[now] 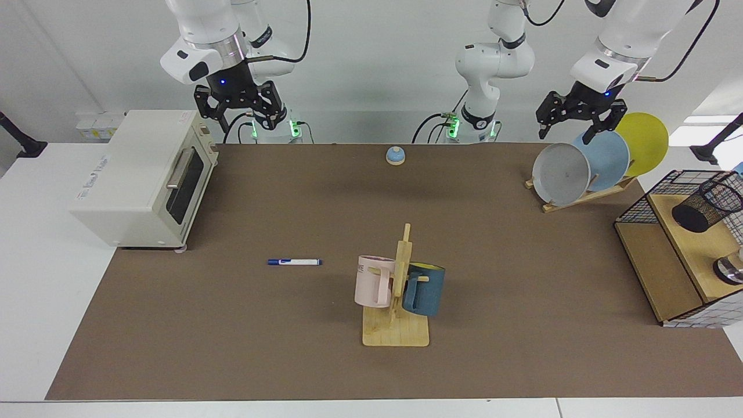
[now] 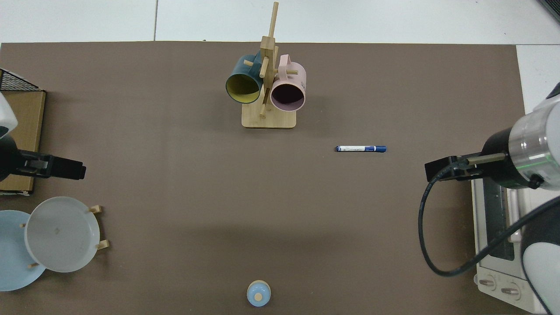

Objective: Put markers into pen holder
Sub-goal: 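Reach the right gripper toward the white blue-capped marker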

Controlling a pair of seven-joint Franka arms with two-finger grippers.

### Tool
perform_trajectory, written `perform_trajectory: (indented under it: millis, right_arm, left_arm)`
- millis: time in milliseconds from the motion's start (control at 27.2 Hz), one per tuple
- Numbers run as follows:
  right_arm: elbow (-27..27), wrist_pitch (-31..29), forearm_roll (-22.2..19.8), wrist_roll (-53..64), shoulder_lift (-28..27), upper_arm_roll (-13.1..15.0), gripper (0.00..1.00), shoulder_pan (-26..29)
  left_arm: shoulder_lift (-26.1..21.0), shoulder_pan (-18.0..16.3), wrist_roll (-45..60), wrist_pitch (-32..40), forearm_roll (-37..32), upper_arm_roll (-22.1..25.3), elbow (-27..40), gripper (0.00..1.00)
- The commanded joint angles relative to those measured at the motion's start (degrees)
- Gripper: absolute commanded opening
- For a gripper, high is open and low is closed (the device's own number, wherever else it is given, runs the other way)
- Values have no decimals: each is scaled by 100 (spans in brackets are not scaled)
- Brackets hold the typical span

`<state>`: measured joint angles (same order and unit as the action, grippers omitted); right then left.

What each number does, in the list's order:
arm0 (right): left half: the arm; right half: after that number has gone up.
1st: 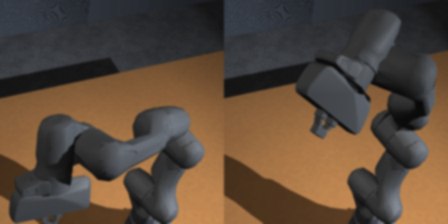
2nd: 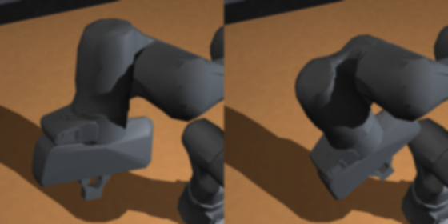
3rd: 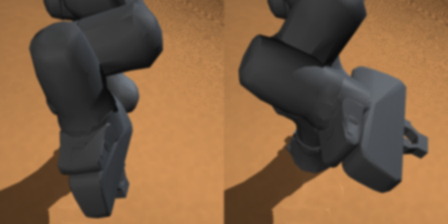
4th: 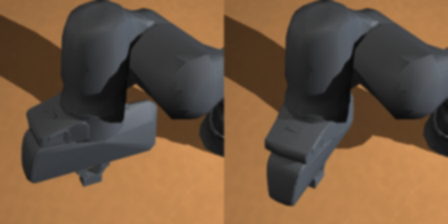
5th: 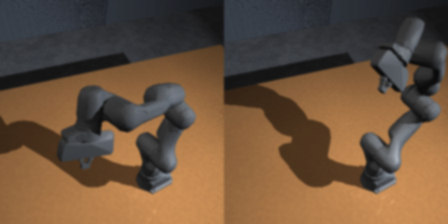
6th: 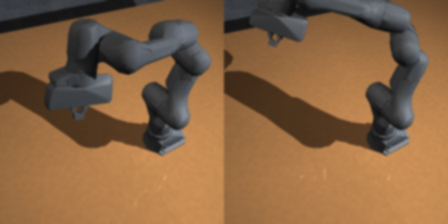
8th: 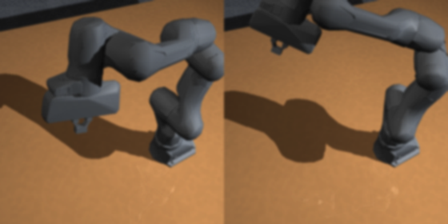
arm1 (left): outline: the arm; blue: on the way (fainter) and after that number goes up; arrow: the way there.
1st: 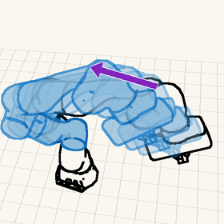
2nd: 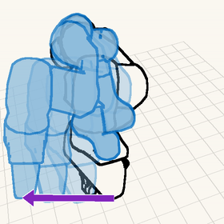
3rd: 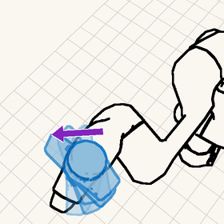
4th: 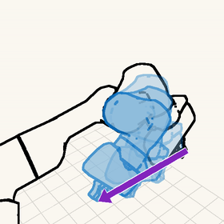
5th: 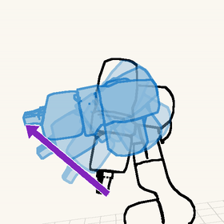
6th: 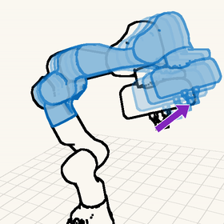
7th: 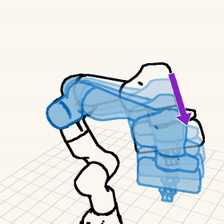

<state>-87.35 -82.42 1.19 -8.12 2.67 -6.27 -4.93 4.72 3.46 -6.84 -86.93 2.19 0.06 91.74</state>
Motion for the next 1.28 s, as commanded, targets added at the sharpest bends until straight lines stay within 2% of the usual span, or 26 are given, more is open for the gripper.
perform_trajectory:
  millis: [0, 514, 697, 991, 1248]
  right_arm:
    - [-28, 51, 110, -102, 67, -15, 99, 71]
    - [-107, -11, 118, -102, 85, 38, 99, 106]
    - [-598, -554, 118, -268, 348, 47, 99, 124]
    - [-713, -766, 101, -1796, 244, 47, 99, 141]
    - [-748, -1249, 101, -4081, -152, 47, 99, 168]
  left_arm:
    - [20, -56, -28, 89, 44, -23, -77, 100]
    - [20, -64, -19, 106, 44, -15, -77, 100]
    - [20, -56, -19, 106, 44, -15, -77, 100]
    - [29, -56, 16, 124, 53, -50, -68, 100]
    - [64, -64, 25, 212, 53, 20, -33, 100]
